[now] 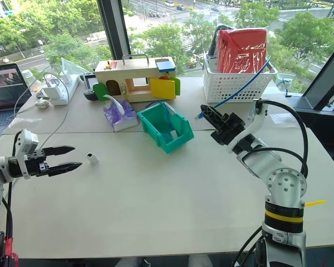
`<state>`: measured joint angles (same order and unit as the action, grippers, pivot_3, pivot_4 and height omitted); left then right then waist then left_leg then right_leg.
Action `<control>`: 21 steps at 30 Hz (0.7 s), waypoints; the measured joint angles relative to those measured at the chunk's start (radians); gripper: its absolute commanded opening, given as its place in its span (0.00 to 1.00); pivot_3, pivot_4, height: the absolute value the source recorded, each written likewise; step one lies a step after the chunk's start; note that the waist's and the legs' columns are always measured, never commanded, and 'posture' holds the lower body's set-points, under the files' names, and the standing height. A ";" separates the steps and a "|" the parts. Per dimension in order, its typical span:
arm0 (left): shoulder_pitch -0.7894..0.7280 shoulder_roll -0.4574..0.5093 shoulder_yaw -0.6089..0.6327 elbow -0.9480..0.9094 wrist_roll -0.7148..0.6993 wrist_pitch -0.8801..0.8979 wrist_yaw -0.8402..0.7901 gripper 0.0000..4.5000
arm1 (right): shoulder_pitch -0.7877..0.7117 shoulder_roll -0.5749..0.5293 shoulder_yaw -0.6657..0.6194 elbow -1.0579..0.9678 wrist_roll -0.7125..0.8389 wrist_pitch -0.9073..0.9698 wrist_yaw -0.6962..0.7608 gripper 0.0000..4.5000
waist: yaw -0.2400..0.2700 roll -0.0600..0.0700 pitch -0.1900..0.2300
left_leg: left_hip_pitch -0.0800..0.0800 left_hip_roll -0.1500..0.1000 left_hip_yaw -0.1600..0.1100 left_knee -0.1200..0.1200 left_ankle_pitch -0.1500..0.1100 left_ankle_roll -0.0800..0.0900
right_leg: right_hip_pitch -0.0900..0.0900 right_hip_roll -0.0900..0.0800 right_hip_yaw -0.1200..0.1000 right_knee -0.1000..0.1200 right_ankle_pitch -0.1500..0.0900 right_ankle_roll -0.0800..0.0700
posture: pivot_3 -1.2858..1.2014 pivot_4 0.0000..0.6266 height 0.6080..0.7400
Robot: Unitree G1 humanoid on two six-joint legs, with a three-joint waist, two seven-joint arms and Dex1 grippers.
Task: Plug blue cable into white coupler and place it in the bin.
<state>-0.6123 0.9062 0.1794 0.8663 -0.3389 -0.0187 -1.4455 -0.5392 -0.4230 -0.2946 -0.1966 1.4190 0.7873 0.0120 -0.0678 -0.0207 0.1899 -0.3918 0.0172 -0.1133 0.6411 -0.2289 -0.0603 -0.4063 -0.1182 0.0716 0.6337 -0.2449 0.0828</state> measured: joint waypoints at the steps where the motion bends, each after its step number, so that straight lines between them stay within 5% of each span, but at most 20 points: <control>1: -0.020 0.000 0.000 0.027 0.013 -0.020 0.006 0.99 | 0.000 0.000 0.000 0.000 -0.001 0.000 0.000 0.00 | 0.001 0.000 0.000 | 0.000 0.000 0.000 0.000 0.000 0.000 | 0.000 0.000 0.000 0.000 0.000 0.000 | 0.52 0.24 1.00; 21: -0.142 -0.162 -0.044 0.290 0.181 -0.204 0.112 0.99 | -0.001 0.002 -0.002 -0.002 -0.005 0.000 0.001 0.00 | -0.004 0.000 0.000 | 0.000 0.000 0.000 0.000 0.000 0.000 | -0.001 0.000 0.000 0.009 0.000 0.000 | 0.52 0.24 1.00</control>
<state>-0.7540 0.7447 0.1352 1.1567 -0.1582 -0.2222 -1.3333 -0.5405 -0.4207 -0.2964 -0.1986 1.4145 0.7872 0.0125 -0.0723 -0.0209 0.1898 -0.3915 0.0172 -0.1133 0.6413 -0.2289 -0.0603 -0.4072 -0.1181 0.0716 0.6425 -0.2449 0.0829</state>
